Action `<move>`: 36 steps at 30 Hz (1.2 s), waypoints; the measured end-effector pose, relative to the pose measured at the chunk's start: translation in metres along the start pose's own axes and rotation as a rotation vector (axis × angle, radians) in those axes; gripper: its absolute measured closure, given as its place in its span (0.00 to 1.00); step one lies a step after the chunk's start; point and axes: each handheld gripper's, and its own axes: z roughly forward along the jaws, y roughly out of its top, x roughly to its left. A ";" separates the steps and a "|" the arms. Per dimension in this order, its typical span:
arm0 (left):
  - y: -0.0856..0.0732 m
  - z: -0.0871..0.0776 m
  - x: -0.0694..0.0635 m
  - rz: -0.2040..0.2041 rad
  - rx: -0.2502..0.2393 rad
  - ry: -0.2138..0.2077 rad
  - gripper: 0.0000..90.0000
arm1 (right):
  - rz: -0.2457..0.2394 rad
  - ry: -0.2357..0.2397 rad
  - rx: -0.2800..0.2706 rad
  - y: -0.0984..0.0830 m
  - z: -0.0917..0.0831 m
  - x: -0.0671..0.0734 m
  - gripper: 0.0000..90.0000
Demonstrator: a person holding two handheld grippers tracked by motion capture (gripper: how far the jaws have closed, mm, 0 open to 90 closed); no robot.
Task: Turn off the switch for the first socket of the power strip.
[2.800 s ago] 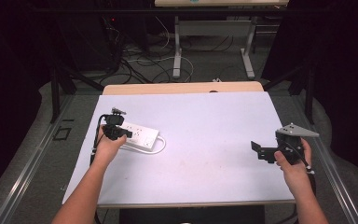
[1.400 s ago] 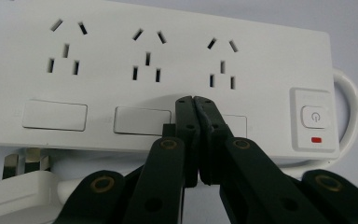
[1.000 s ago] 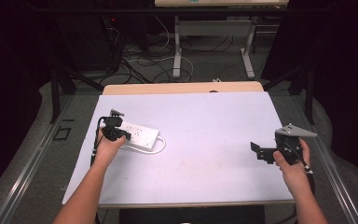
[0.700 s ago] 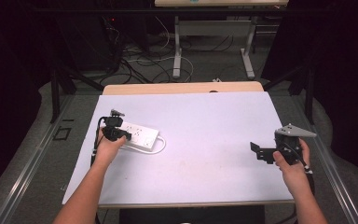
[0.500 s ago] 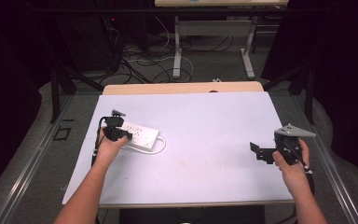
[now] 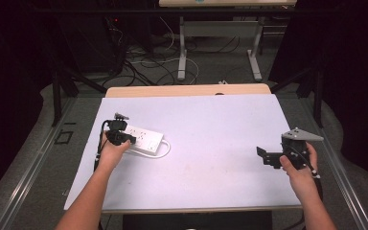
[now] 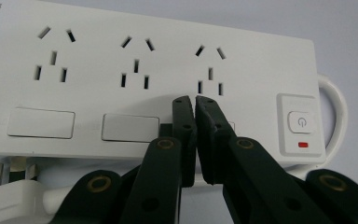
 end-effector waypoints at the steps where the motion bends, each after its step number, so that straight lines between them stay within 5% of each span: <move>1: 0.000 0.000 0.000 -0.003 0.001 -0.003 0.97 | -0.001 -0.003 -0.003 0.000 0.000 0.000 0.00; 36: -0.009 0.001 0.005 -0.008 -0.049 -0.014 1.00 | -0.015 0.009 0.021 -0.003 0.004 0.001 0.00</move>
